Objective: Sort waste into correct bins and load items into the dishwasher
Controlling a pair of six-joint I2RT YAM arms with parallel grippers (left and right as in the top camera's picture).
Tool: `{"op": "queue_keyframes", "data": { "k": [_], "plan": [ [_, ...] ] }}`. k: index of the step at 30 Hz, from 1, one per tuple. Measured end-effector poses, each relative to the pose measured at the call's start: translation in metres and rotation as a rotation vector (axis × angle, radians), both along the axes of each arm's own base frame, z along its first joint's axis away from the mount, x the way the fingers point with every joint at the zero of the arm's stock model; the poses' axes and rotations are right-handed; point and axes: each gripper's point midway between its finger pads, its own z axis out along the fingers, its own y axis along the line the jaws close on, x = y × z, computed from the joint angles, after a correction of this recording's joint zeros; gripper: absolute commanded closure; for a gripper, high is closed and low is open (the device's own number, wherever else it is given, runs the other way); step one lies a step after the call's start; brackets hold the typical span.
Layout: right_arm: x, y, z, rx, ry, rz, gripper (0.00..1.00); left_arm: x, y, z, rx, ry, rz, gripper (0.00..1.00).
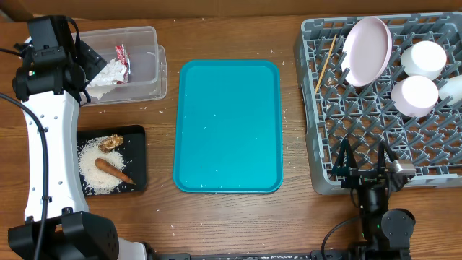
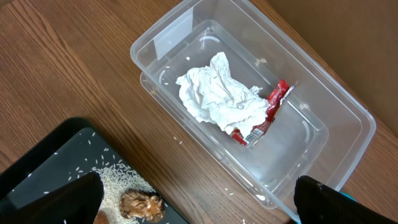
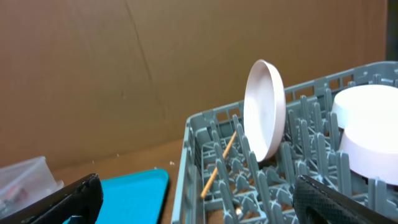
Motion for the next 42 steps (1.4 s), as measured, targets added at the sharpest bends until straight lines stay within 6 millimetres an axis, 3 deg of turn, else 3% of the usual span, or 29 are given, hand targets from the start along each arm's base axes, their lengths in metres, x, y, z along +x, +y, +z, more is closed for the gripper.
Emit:
{"op": "queue_keyframes", "data": {
  "k": [6,42],
  "plan": [
    [0.001,0.0,-0.025,-0.014,0.103,-0.003,0.0,0.0,0.0,0.0,0.0,0.0,0.0,0.0],
    [0.001,0.001,-0.025,-0.024,0.103,-0.001,0.0,0.0,0.0,0.0,0.0,0.0,0.0,0.0]
  ]
}}
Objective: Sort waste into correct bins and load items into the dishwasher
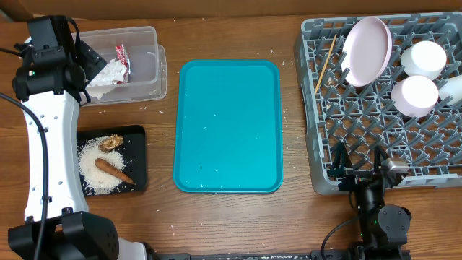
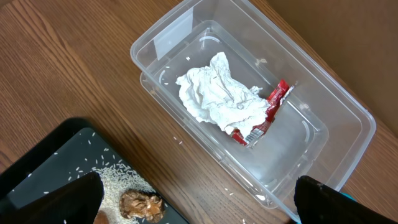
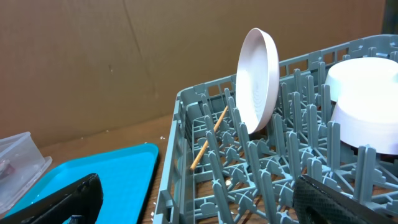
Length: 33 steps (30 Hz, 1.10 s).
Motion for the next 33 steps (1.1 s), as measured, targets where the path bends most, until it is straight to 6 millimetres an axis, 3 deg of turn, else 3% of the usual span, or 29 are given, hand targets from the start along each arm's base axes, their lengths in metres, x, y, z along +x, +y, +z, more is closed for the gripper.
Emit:
{"op": "queue_keyframes", "data": {
  "k": [4,9,13,18,24,28,33],
  "plan": [
    [0.0,0.0,0.0,0.0,0.0,0.0,0.0,-0.003,-0.001,-0.002,-0.003,0.016,-0.001,0.0],
    [0.0,0.0,0.0,0.0,0.0,0.0,0.0,-0.041,-0.012,-0.026,-0.051,0.202,-0.021,0.0],
    [0.0,0.0,0.0,0.0,0.0,0.0,0.0,-0.057,-0.02,-0.032,-0.044,0.206,-0.057,0.0],
    [0.0,0.0,0.0,0.0,0.0,0.0,0.0,-0.056,-0.043,-0.029,0.049,-0.012,-0.198,0.0],
    [0.0,0.0,0.0,0.0,-0.001,0.0,0.0,-0.053,-0.098,-0.032,0.188,-0.317,-0.551,0.0],
    [0.0,0.0,0.0,0.0,0.001,0.0,0.0,-0.071,-0.12,-0.033,0.292,-0.48,-0.702,0.0],
    [0.0,0.0,0.0,0.0,-0.001,0.0,0.0,-0.1,-0.134,-0.048,0.338,-0.546,-0.784,0.0]
  ]
}}
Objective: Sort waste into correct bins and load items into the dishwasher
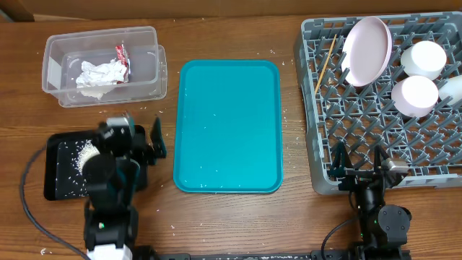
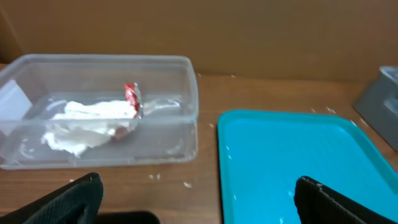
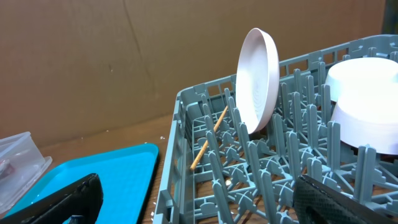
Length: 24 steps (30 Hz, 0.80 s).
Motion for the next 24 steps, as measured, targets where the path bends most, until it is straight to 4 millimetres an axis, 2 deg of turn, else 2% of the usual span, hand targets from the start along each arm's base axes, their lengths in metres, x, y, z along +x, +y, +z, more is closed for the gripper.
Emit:
{"op": "queue_keyframes", "data": {
  "k": [7,16,22,24],
  "plan": [
    [0.0,0.0,0.0,0.0,0.001,0.0,0.0,-0.016,-0.011,-0.027,0.007,-0.015,-0.048,0.0],
    [0.0,0.0,0.0,0.0,0.001,0.0,0.0,-0.035,-0.013,-0.019,0.034,-0.18,-0.055,0.0],
    [0.0,0.0,0.0,0.0,0.001,0.0,0.0,-0.044,-0.013,-0.037,0.037,-0.203,-0.052,0.0],
    [0.0,0.0,0.0,0.0,0.001,0.0,0.0,-0.045,-0.013,-0.037,0.038,-0.208,-0.052,0.0]
  ]
}}
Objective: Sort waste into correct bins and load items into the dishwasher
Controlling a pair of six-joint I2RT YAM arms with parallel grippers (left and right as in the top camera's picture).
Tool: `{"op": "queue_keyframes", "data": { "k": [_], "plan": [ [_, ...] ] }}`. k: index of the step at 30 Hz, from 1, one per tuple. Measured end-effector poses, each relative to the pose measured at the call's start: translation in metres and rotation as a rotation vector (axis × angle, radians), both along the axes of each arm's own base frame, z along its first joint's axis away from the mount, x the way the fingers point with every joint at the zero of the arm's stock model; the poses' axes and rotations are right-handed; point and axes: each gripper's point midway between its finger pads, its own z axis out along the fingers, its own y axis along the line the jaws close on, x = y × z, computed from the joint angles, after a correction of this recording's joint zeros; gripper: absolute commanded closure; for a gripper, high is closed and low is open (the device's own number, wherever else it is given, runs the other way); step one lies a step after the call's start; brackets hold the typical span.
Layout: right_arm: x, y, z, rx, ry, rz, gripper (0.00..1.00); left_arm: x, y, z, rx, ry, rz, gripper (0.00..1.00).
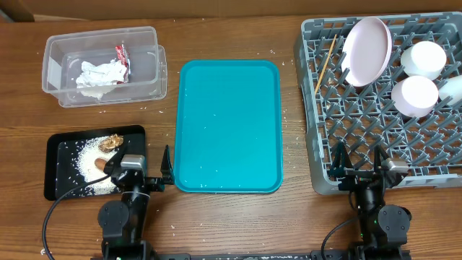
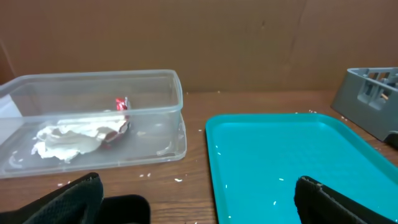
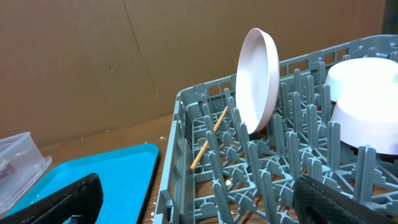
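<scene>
A clear bin (image 1: 105,66) at the back left holds a crumpled white tissue (image 1: 97,74) and a red wrapper (image 1: 121,55). Rice and food scraps (image 1: 110,143) lie on the black tray (image 1: 58,180). The grey dish rack (image 1: 361,108) carries a pink plate (image 1: 367,49), white cups (image 1: 419,94) and a chopstick (image 1: 325,63). My left gripper (image 1: 141,172) sits low between the black tray and the teal tray (image 1: 227,126), open and empty, also seen as the left gripper (image 2: 199,205). My right gripper (image 1: 359,162) is open at the rack's front edge, also seen as the right gripper (image 3: 199,202).
The left wrist view faces the clear bin (image 2: 93,118), the teal tray (image 2: 292,162) and a corner of the rack (image 2: 373,99). The right wrist view looks into the rack (image 3: 261,168) past the plate (image 3: 258,87). Brown cardboard walls stand behind the table.
My left arm has dropped back toward the table's front edge, uncovering the rice and scraps on the black tray. Its camera view has shifted slightly. The right arm has not moved.
My left gripper hung open high above the clear bin, looking down on the tissue and wrapper, at the first two moments, while the right gripper shifted slightly at the rack's front. Then the left arm was low over the black tray, and now sits nearer the front edge.
</scene>
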Motion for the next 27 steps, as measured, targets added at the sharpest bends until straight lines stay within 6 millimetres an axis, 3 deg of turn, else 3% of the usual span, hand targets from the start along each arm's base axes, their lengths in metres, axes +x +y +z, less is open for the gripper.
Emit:
{"op": "queue_keyframes", "data": {
  "k": [4,11,15,27],
  "plan": [
    [0.0,0.0,0.0,0.001,0.0,0.0,0.0,-0.004,0.001,0.006,0.003,-0.027,0.007,0.0],
    [0.0,0.0,0.0,0.0,0.0,0.0,0.0,-0.014,0.005,-0.019,0.003,0.069,0.034,0.0],
    [0.0,0.0,0.0,0.0,0.0,0.0,0.0,-0.017,0.007,-0.005,0.006,0.01,0.046,0.0],
    [0.0,0.0,0.0,0.0,0.0,0.0,0.0,-0.017,0.008,-0.005,0.007,0.01,0.053,0.0]
  ]
}}
